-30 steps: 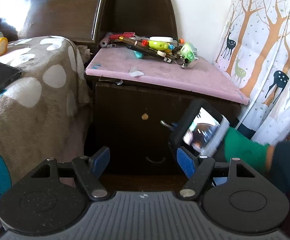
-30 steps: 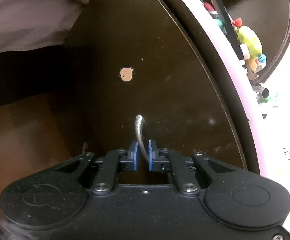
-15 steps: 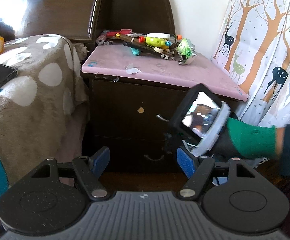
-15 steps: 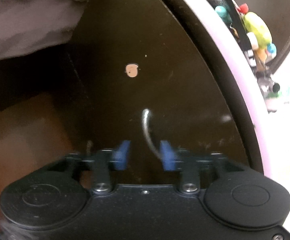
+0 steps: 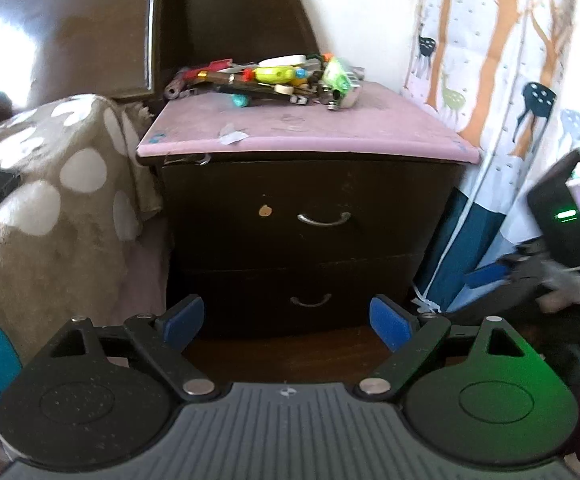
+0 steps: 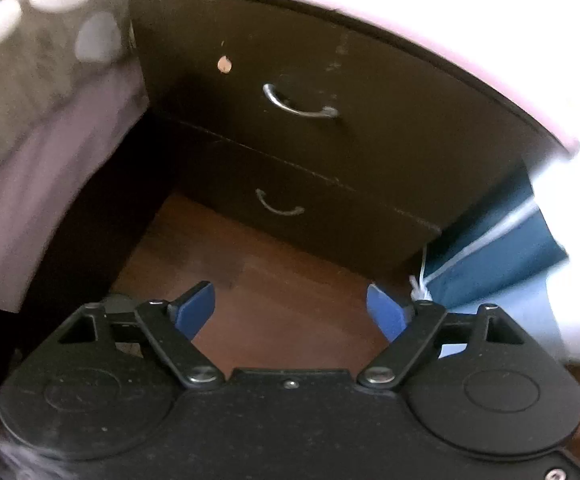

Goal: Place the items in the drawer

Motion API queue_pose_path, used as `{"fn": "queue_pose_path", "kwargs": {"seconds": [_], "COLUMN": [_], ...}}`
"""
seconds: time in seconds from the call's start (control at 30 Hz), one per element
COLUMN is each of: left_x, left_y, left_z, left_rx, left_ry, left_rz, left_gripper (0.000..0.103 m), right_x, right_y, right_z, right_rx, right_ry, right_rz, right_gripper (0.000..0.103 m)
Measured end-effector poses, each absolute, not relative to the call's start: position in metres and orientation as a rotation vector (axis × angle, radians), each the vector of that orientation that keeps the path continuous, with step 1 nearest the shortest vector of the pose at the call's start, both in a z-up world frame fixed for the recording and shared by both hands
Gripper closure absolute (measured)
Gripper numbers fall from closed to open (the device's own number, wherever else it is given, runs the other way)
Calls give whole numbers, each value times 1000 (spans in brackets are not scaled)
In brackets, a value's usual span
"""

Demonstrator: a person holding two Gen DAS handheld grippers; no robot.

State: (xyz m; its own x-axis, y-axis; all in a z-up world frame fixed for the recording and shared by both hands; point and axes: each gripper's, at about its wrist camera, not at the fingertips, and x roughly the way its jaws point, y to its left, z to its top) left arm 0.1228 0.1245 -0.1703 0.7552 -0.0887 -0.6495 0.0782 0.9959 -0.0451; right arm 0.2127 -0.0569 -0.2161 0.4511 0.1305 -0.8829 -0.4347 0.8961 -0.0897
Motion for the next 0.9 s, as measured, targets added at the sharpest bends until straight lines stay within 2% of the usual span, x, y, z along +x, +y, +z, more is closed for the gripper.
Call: {"fn": "queue_pose_path", "kwargs": {"seconds": [0.37,0.9], "left_x": [90,38], "left_y": [100,59], "left_z": [-137,-85], "left_rx": [16,98], "left_ry": [694,636], "left_rz": [-42,-10], "left_gripper": [12,12], "right_x": [127,60], "right_y": [-102,-132], "right_z": [-152,-89], "right_rx": [-68,-107], "right_ry": [975,808], "right_rz": [275,240], "right_gripper": [12,11]}}
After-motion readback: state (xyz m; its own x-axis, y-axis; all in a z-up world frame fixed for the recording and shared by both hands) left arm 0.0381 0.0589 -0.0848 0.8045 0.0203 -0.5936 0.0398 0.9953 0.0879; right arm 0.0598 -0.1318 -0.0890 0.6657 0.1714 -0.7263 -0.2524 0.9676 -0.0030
